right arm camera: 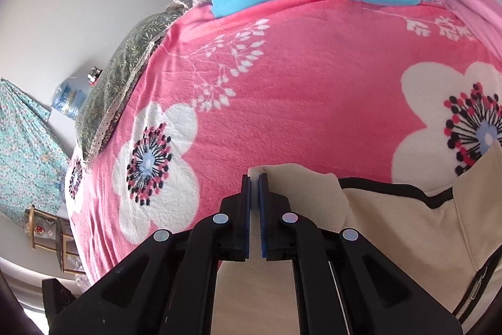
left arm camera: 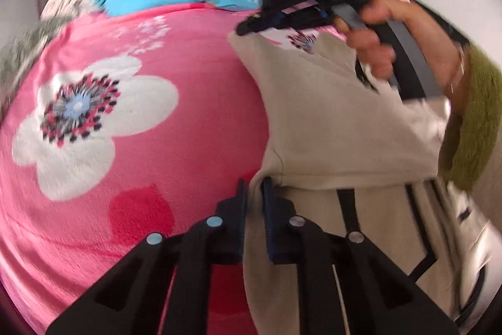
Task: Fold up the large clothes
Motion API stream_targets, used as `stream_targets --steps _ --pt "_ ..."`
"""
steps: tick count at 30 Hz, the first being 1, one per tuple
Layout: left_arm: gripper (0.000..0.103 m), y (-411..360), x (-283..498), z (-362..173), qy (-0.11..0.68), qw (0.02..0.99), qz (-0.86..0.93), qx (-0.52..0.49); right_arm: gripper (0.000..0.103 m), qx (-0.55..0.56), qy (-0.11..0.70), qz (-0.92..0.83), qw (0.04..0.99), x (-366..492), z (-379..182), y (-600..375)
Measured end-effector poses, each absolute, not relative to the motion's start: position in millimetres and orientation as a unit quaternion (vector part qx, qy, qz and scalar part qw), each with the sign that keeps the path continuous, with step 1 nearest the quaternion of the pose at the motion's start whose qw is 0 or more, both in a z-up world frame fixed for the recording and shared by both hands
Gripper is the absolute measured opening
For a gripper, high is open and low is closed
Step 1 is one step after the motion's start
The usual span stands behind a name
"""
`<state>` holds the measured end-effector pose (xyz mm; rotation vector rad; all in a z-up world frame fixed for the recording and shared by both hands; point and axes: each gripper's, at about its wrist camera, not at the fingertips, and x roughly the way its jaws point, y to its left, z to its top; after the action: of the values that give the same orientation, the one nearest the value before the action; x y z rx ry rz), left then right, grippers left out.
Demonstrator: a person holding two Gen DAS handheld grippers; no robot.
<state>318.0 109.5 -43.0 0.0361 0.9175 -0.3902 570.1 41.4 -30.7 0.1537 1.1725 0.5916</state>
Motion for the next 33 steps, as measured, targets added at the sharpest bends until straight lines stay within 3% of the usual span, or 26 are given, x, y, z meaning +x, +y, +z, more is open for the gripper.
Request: stream_targets --steps 11,13,14,15,17,23,33 --pt "0.009 84 319 -51 0.439 0.874 -0.190 0.086 0.003 0.079 0.539 0.264 0.796 577 -30 33" --pt "0.006 92 316 -45 0.424 0.885 -0.173 0.080 0.010 0.076 0.539 0.277 0.791 577 -24 32" --pt "0.006 97 316 -43 0.418 0.890 -0.167 0.074 0.021 0.072 0.540 0.279 0.791 577 -22 30" --pt "0.005 101 314 -40 0.411 0.895 -0.161 0.067 0.044 0.062 0.539 0.276 0.794 576 -19 29" --pt "0.005 108 314 -38 0.409 0.898 -0.152 0.051 0.062 0.025 0.537 0.278 0.796 573 -17 30" --pt "0.005 115 316 -51 0.432 0.891 -0.140 0.024 0.061 -0.015 0.572 0.285 0.769 572 -42 39" --pt "0.005 123 312 -51 0.443 0.889 -0.119 -0.006 0.021 -0.080 0.546 0.265 0.791 567 -35 54"
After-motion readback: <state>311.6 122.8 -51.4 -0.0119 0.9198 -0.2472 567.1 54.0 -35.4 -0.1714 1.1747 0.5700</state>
